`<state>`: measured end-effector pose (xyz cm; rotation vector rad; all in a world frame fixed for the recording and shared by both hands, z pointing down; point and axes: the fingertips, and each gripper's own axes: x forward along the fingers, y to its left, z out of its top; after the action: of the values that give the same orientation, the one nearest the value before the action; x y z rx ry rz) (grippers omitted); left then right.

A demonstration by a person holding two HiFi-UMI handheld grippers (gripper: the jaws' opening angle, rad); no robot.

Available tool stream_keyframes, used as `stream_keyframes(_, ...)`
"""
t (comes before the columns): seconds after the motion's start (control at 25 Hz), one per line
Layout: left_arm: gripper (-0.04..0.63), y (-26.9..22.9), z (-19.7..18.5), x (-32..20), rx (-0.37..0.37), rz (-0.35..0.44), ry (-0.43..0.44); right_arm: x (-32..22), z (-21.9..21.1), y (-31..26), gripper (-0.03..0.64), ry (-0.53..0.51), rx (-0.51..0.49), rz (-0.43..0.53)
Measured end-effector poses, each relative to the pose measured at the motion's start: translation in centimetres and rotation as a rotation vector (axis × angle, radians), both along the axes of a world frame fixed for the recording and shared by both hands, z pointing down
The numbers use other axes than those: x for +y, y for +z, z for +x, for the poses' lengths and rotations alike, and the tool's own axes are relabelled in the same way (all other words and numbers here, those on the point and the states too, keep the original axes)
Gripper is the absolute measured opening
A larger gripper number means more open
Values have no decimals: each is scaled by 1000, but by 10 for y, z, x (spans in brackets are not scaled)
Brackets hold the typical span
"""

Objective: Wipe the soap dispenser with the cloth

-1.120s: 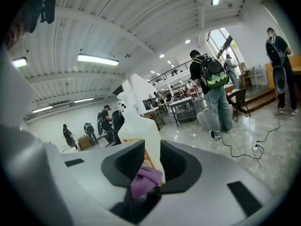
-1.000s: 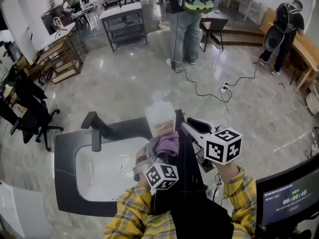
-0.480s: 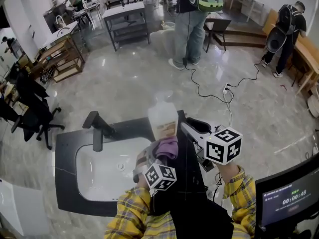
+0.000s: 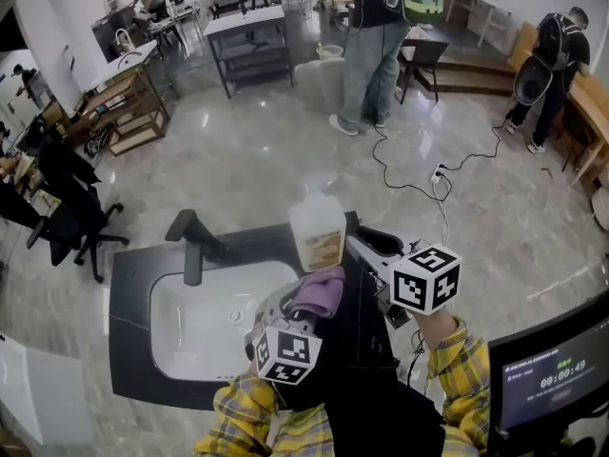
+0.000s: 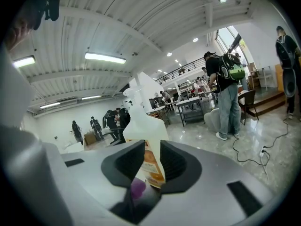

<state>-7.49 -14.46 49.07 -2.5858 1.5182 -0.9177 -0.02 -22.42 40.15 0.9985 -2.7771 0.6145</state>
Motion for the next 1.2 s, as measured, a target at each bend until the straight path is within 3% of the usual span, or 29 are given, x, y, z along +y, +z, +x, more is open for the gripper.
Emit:
stream_keyframes(0.24, 72, -54, -12, 8, 194, 69, -17, 0, 2, -3, 92, 2, -16, 1)
stream_keyframes(0.8, 72, -109, -67, 10, 555, 168, -235, 29, -4, -9, 72, 1, -39, 20)
stream_keyframes(1.08, 72, -112, -84, 10, 678, 168, -312, 36, 2, -13, 51, 41, -41, 25)
stream_keyframes(1.2, 72, -108, -90, 14, 697, 165, -342, 41, 3, -10, 38, 59, -41, 26)
